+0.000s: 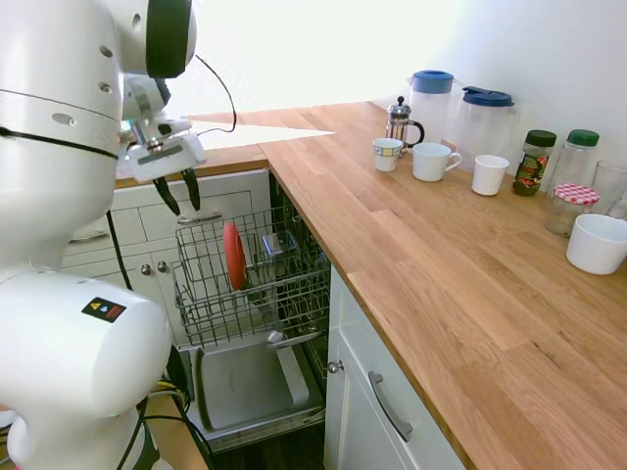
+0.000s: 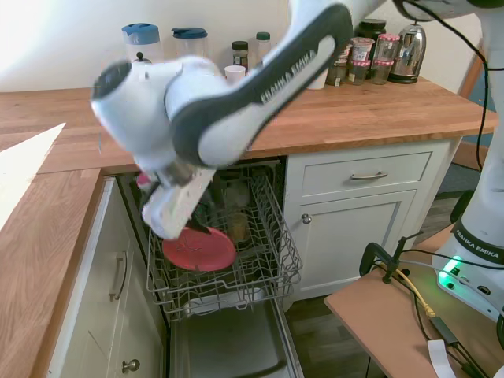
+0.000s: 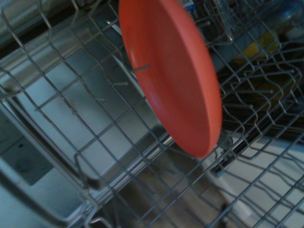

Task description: Put the plate in the dishwasher

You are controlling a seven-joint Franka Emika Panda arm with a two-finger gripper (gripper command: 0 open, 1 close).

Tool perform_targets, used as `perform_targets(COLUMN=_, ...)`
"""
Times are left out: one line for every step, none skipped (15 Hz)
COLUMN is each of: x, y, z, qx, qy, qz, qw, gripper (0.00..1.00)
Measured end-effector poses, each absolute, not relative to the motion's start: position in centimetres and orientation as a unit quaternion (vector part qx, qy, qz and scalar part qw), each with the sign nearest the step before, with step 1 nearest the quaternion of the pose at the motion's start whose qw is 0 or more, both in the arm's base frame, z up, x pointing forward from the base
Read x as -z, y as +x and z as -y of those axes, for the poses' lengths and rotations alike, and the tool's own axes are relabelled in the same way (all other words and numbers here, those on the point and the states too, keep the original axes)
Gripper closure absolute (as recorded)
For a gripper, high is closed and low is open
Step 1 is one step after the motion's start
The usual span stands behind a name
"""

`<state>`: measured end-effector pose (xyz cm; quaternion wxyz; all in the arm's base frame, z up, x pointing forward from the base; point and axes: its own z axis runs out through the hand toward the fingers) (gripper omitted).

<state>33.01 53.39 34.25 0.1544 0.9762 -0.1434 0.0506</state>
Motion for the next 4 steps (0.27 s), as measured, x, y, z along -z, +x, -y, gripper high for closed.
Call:
perform_targets(x=-37.0, y=35.2, z=-52.0, qx=-0.031, qy=0.977, qz=0.162, qw=0.136, gripper=0.0)
perform_targets(x=-39.9, y=37.6, z=-50.0, qx=-0.014, qy=0.976, qz=0.181, qw=0.118, gripper=0.0)
perform_targets(x=-42.6, y=39.7, z=-47.7, qx=0.002, qy=0.975, qz=0.197, qw=0.1, gripper=0.0)
perform_targets(x=-45.1, y=41.6, z=-45.1, qx=0.017, qy=0.974, qz=0.211, qw=0.082, gripper=0.0)
